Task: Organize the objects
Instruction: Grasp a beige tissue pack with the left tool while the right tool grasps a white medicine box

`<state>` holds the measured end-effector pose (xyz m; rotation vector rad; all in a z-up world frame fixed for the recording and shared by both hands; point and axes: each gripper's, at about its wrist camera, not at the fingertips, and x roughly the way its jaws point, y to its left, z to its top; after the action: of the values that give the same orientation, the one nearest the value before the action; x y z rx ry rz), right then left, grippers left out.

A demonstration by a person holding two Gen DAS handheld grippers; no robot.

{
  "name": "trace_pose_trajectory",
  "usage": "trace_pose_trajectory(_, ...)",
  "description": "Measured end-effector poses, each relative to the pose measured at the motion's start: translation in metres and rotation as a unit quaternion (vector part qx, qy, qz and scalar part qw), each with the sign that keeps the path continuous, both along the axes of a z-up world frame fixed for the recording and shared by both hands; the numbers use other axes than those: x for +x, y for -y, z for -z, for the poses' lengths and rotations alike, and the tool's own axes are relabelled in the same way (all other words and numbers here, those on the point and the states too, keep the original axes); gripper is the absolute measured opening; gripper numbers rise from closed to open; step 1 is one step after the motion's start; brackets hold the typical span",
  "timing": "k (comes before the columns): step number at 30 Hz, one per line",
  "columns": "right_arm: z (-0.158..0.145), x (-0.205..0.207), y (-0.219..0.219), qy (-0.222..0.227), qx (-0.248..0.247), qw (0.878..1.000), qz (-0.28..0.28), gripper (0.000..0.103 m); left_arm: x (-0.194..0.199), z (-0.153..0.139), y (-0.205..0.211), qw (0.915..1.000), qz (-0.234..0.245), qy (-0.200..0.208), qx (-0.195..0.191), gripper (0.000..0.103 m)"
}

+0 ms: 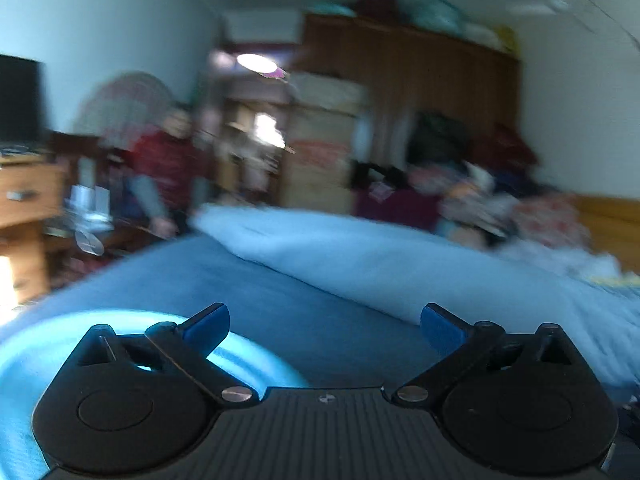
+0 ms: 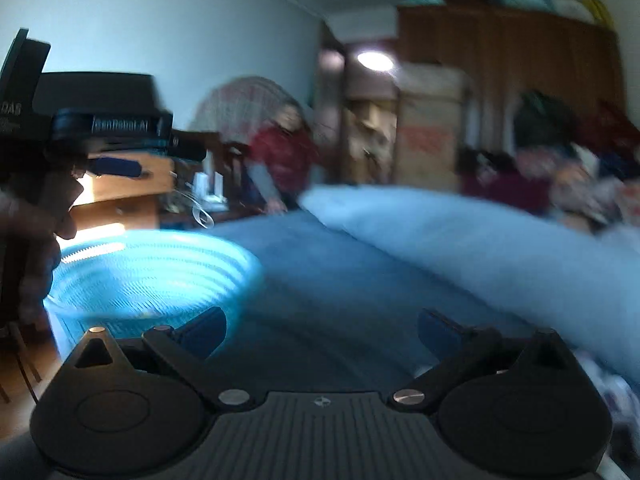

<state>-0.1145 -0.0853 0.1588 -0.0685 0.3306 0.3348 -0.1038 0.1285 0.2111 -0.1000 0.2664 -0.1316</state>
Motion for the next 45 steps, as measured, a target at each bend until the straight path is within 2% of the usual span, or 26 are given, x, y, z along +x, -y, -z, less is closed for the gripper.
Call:
trace_pose_trajectory(3, 0.012, 0.004, 0.041, -0.047, 0.015, 0.997, 0.056, 0.103, 0.018, 0.022, 0.047, 0.9962, 0.061, -0.061, 0.014, 0.103)
trace_pose_trajectory(6, 0.03, 0.011, 0.077, -0.098, 0.024, 0.99, 0.104, 0.103, 0.032, 0.051, 0.08, 0.9877, 0.091, -0.126, 0.011, 0.103)
trace_pose_trajectory(7, 0.036, 0.012, 0.084, -0.109, 0.026, 0.987, 0.11, 0.103, 0.035, 0.062, 0.092, 0.984, 0.101, -0.145, 0.021, 0.103)
trace_pose_trajectory(10, 0.056, 0.016, 0.104, -0.134, 0.051, 0.981, 0.128, 0.103, 0.048, 0.089, 0.116, 0.9743, 0.119, -0.182, 0.059, 0.103)
trace_pose_trajectory(13, 0.073, 0.029, 0.115, -0.156, 0.081, 0.975, 0.136, 0.1, 0.056, 0.113, 0.126, 0.967, 0.123, -0.21, 0.074, 0.103)
trace_pose_trajectory(18, 0.096, 0.081, 0.132, -0.177, 0.091, 0.968, 0.155, 0.098, 0.055, 0.122, 0.14, 0.9652, 0.125, -0.213, 0.087, 0.103)
trace_pose_trajectory(22, 0.116, 0.113, 0.131, -0.199, 0.062, 0.965, 0.161, 0.097, 0.055, 0.12, 0.153, 0.9646, 0.136, -0.205, 0.095, 0.103)
trace_pose_trajectory(23, 0.119, 0.117, 0.129, -0.202, 0.052, 0.965, 0.159, 0.095, 0.054, 0.12, 0.155, 0.9643, 0.138, -0.205, 0.096, 0.103)
trace_pose_trajectory(24, 0.123, 0.12, 0.128, -0.205, 0.047, 0.965, 0.157, 0.083, 0.055, 0.12, 0.157, 0.9638, 0.141, -0.205, 0.096, 0.103)
trace_pose_trajectory(25, 0.125, 0.12, 0.129, -0.208, 0.056, 0.965, 0.148, 0.078, 0.055, 0.121, 0.159, 0.963, 0.145, -0.206, 0.096, 0.103)
trace_pose_trajectory(27, 0.127, 0.115, 0.131, -0.203, 0.069, 0.967, 0.139, 0.078, 0.054, 0.123, 0.163, 0.9614, 0.152, -0.208, 0.097, 0.103)
trace_pose_trajectory(30, 0.113, 0.091, 0.132, -0.166, 0.075, 0.976, 0.121, 0.077, 0.054, 0.129, 0.172, 0.9602, 0.17, -0.198, 0.101, 0.103)
trace_pose_trajectory(34, 0.093, 0.056, 0.132, -0.124, 0.055, 0.983, 0.124, 0.077, 0.059, 0.141, 0.186, 0.9546, 0.229, -0.166, 0.093, 0.103)
trace_pose_trajectory(35, 0.094, 0.05, 0.138, -0.123, 0.054, 0.982, 0.132, 0.077, 0.061, 0.145, 0.19, 0.9528, 0.243, -0.161, 0.086, 0.102)
trace_pose_trajectory(36, 0.095, 0.045, 0.144, -0.125, 0.064, 0.981, 0.131, 0.077, 0.063, 0.149, 0.196, 0.9525, 0.242, -0.159, 0.093, 0.096)
trace_pose_trajectory(37, 0.096, 0.041, 0.147, -0.127, 0.063, 0.981, 0.133, 0.077, 0.067, 0.156, 0.204, 0.9505, 0.243, -0.161, 0.107, 0.094)
trace_pose_trajectory(39, 0.097, 0.032, 0.15, -0.124, 0.043, 0.982, 0.136, 0.077, 0.071, 0.166, 0.212, 0.9461, 0.258, -0.164, 0.108, 0.089)
trace_pose_trajectory(41, 0.099, 0.027, 0.152, -0.128, 0.044, 0.982, 0.135, 0.077, 0.077, 0.176, 0.22, 0.9433, 0.261, -0.172, 0.112, 0.084)
trace_pose_trajectory(45, 0.105, 0.029, 0.158, -0.132, 0.05, 0.98, 0.138, 0.077, 0.087, 0.187, 0.232, 0.9435, 0.254, -0.178, 0.117, 0.082)
